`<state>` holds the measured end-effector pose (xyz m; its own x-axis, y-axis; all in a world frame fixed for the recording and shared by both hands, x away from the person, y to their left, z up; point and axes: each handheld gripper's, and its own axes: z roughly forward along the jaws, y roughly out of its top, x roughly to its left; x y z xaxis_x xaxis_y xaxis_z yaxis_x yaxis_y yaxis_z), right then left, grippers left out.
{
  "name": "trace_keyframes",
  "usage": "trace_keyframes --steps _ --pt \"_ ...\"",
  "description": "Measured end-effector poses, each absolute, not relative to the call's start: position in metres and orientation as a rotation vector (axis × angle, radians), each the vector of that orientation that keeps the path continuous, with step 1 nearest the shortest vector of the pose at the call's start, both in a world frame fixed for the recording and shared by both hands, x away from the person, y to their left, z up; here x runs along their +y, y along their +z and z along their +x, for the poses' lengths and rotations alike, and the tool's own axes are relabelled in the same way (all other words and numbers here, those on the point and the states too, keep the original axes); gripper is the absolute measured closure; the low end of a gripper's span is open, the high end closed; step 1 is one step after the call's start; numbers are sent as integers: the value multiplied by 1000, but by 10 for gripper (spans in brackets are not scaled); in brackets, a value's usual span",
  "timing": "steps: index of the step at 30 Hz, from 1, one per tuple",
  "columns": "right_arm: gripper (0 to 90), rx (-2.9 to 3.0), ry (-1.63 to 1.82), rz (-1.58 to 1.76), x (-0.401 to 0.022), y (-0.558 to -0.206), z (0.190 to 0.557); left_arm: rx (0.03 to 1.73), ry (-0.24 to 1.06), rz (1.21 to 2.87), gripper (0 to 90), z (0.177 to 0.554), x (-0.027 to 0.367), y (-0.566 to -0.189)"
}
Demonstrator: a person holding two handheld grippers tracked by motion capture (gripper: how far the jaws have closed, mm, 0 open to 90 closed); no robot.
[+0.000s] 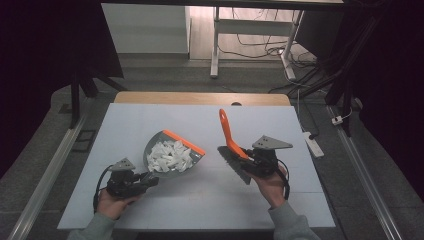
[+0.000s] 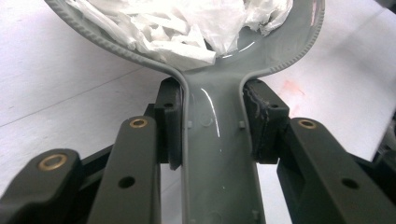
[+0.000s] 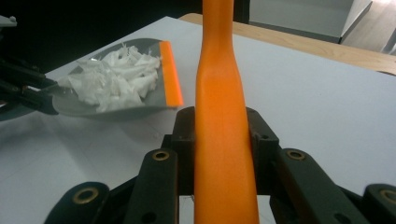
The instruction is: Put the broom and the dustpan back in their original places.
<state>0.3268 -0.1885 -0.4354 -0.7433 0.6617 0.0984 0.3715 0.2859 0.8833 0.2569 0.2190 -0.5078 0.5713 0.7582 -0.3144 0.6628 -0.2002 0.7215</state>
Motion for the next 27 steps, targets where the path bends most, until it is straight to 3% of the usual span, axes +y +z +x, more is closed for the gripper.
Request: trace_keyframes --steps 27 --pt "703 2323 1428 1067 -228 -455 324 1397 206 1811 615 260 225 -514"
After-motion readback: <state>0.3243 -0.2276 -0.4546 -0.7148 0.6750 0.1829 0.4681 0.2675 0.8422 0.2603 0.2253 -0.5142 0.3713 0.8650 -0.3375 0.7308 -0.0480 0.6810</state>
